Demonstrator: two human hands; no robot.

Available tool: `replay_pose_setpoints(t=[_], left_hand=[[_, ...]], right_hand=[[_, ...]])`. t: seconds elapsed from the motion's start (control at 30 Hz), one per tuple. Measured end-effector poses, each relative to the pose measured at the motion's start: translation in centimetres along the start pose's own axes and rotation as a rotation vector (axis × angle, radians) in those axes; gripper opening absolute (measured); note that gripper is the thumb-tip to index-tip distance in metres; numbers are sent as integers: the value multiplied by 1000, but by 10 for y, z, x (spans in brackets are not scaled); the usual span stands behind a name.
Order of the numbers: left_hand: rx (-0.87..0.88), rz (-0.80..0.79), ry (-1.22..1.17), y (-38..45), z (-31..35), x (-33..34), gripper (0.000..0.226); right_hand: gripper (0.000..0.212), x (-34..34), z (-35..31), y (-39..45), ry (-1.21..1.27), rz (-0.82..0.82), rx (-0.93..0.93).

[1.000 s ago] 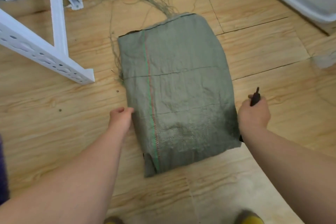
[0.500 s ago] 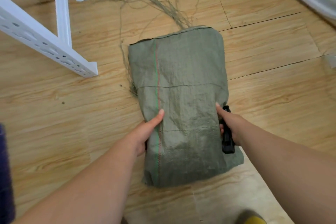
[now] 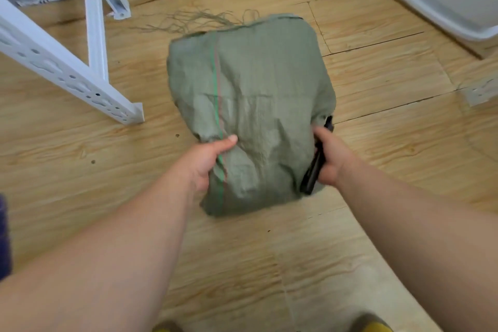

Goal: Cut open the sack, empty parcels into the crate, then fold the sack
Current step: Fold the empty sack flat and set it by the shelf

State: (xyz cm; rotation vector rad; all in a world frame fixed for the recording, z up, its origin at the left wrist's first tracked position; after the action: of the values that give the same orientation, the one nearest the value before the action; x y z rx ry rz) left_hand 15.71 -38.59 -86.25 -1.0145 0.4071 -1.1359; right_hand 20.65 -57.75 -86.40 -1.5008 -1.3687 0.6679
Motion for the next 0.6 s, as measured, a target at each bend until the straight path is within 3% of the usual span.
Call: replay_pose_setpoints(t=[0.07, 0.13, 0.23, 0.3, 0.37, 0.43, 0.5, 0.6], left_hand=[[229, 74, 37, 0, 59, -6, 31], [446, 158, 95, -6, 114, -11, 35], [577, 234, 204, -12, 153, -22, 54], [524, 202, 332, -13, 144, -27, 72], [375, 89, 420, -12, 107, -31, 73], [164, -22, 429, -14, 57, -39, 89], [78, -94, 357, -17, 20, -43, 104], [181, 40, 97, -16, 18, -51, 66]], right_hand=[[33, 12, -40, -2, 31, -23, -115], [23, 23, -79, -7, 2, -48, -240], [15, 32, -117, -24, -35, -91, -367], [14, 23, -122, -24, -193, -51, -412], [16, -3, -106, -9, -430, 64, -397], [17, -37, -77, 8, -593, 209, -338], [18, -69, -45, 17, -662, 336, -271], [19, -95, -10, 19, -664, 395, -217]])
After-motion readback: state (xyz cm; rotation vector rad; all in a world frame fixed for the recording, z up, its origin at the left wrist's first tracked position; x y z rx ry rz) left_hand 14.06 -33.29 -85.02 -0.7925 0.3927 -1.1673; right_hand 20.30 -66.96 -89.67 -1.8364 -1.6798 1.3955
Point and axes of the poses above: each hand's wrist, its own y-axis towards the middle knuckle, its own x-axis out of the palm, z = x × y, the point moved 10 cm from there along y, towards the middle knuckle, and after that the axes turned 5 degrees about z, right-handed, at the moved point
